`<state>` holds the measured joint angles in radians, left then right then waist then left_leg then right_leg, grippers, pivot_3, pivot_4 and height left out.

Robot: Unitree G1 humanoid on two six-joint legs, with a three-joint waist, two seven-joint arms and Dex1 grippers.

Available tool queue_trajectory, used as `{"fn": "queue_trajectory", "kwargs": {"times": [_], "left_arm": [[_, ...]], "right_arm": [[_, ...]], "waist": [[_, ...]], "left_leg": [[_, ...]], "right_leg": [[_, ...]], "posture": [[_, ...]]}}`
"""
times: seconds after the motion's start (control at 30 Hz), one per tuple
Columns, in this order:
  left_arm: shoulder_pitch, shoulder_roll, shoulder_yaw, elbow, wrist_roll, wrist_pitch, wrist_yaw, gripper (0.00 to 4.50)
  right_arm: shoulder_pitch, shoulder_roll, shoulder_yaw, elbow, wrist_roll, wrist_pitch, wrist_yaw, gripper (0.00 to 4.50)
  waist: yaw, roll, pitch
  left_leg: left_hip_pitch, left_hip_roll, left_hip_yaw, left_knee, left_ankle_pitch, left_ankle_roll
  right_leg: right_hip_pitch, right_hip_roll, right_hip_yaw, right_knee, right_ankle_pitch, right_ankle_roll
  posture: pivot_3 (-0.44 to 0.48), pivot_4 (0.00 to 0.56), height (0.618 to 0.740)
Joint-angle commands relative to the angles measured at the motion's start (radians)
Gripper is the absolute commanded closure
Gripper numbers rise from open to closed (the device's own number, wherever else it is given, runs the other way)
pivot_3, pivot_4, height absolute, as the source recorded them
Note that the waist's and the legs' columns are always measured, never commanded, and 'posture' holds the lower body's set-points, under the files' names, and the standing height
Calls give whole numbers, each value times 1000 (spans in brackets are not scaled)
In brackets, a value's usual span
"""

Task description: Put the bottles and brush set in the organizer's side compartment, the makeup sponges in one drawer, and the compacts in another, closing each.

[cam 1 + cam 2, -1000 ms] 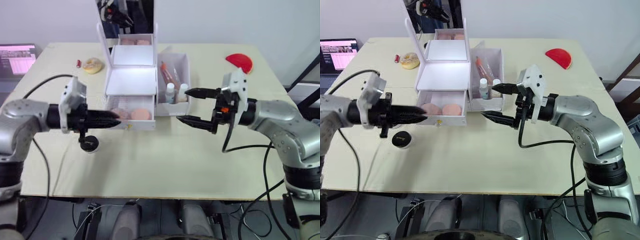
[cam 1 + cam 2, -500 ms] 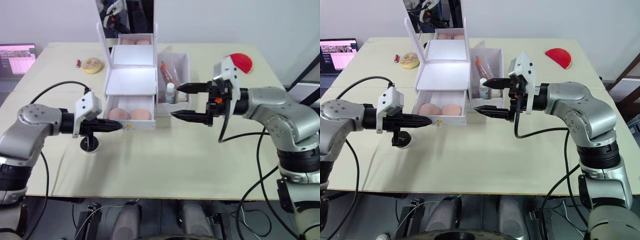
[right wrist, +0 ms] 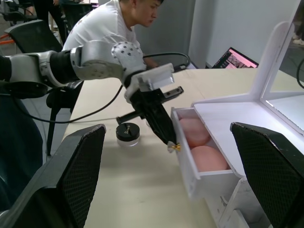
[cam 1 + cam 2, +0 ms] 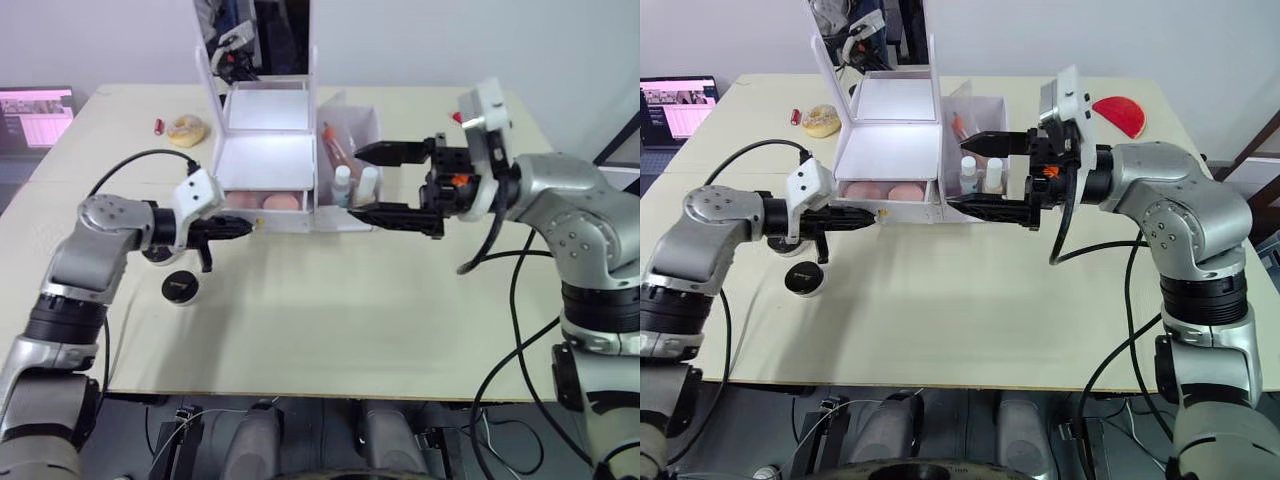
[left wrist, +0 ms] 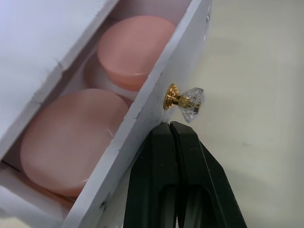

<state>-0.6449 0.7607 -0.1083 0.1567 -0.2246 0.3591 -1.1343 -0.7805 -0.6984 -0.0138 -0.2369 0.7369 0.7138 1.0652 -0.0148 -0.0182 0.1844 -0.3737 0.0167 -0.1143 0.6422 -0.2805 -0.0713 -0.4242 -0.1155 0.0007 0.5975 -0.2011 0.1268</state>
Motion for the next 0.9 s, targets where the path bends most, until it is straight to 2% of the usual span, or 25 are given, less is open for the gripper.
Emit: {"fn": "queue_trajectory", "kwargs": {"times": [0.03, 0.4, 0.9], "left_arm": [[-56, -31, 2, 57, 41, -58, 46, 4467], [-93, -101, 14, 149, 89, -104, 117, 4467], [-98, -114, 18, 165, 91, -108, 123, 4467]], "right_arm": [[-4, -18, -3, -42, -12, -25, 21, 0], [19, -24, -2, -90, -3, -9, 33, 0], [48, -42, -7, -134, 24, 20, 37, 0]], "waist": [[0, 0, 0], [0, 0, 0], [1, 0, 0]], "left_leg": [[0, 0, 0, 0, 0, 0], [0, 0, 0, 1, 0, 0], [0, 0, 0, 3, 0, 0]], "right_leg": [[0, 0, 0, 0, 0, 0], [0, 0, 0, 0, 0, 0], [1, 0, 0, 2, 1, 0]], "posture": [[0, 150, 739], [0, 150, 739], [0, 150, 739]]}}
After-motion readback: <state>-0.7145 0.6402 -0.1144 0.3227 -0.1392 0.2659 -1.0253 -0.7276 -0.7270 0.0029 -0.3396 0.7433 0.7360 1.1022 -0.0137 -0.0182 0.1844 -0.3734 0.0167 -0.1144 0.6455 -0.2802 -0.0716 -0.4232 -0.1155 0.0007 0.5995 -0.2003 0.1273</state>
